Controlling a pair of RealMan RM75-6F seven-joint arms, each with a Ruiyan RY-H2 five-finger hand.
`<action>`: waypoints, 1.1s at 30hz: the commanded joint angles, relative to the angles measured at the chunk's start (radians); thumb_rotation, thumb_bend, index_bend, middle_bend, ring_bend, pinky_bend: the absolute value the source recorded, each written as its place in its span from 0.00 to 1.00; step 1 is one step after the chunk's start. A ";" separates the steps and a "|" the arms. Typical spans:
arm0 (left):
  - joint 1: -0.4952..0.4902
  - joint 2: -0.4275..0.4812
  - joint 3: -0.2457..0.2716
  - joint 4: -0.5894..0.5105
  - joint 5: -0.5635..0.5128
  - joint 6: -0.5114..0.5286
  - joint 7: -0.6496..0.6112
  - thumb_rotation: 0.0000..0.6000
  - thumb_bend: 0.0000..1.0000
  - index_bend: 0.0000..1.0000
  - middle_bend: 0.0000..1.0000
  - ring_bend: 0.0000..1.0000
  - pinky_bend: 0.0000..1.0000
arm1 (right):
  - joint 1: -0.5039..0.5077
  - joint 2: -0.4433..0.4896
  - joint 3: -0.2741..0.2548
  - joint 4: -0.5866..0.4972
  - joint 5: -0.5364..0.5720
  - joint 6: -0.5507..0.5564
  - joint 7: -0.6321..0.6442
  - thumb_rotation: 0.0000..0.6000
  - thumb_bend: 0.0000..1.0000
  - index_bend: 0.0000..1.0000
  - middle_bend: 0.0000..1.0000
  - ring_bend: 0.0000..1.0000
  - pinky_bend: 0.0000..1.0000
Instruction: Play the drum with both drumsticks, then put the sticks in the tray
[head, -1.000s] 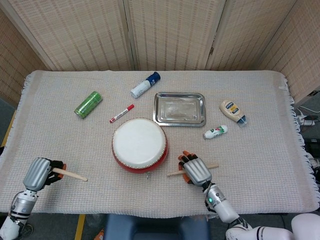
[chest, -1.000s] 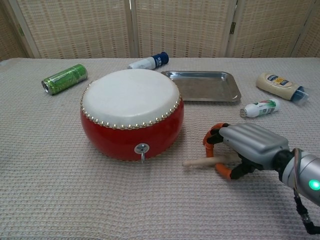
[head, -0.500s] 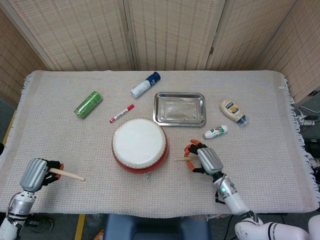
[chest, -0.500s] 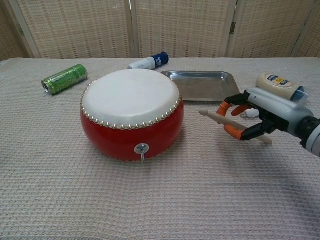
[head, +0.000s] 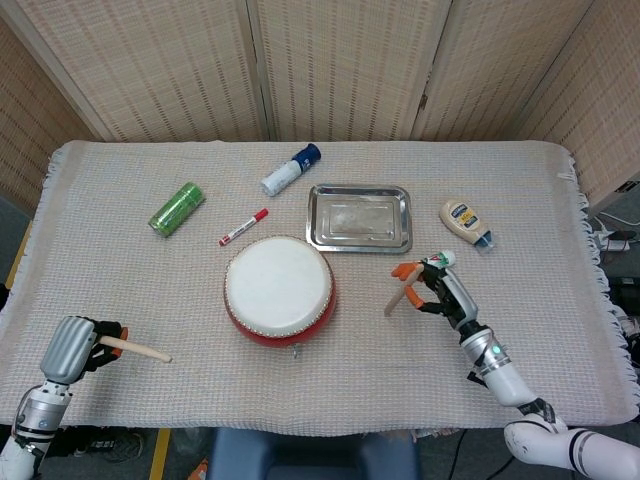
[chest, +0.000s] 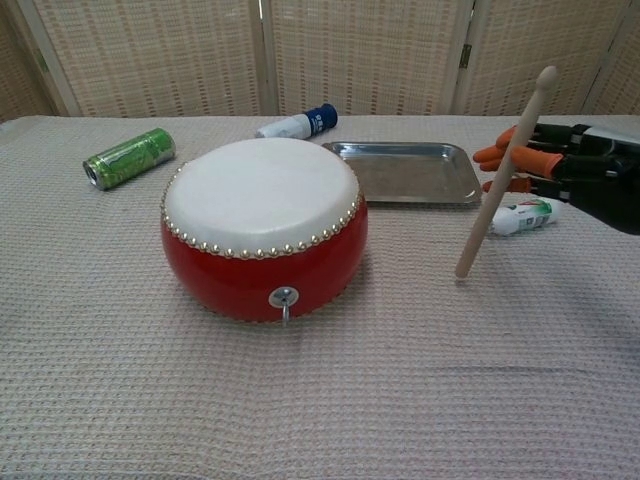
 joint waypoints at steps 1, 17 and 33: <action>-0.002 0.003 0.001 -0.014 0.004 -0.002 0.012 1.00 0.61 0.98 1.00 1.00 1.00 | 0.023 0.008 -0.045 0.177 -0.092 -0.026 0.337 1.00 0.41 0.71 0.37 0.21 0.27; 0.000 0.018 0.006 -0.038 0.012 -0.003 0.031 1.00 0.60 0.98 1.00 1.00 1.00 | 0.077 -0.113 -0.174 0.498 -0.201 0.065 0.731 0.91 0.33 0.47 0.37 0.26 0.31; 0.004 0.025 0.013 -0.044 0.021 0.000 0.033 1.00 0.60 0.98 1.00 1.00 1.00 | 0.080 -0.153 -0.257 0.611 -0.234 0.143 0.772 0.76 0.20 0.49 0.40 0.30 0.37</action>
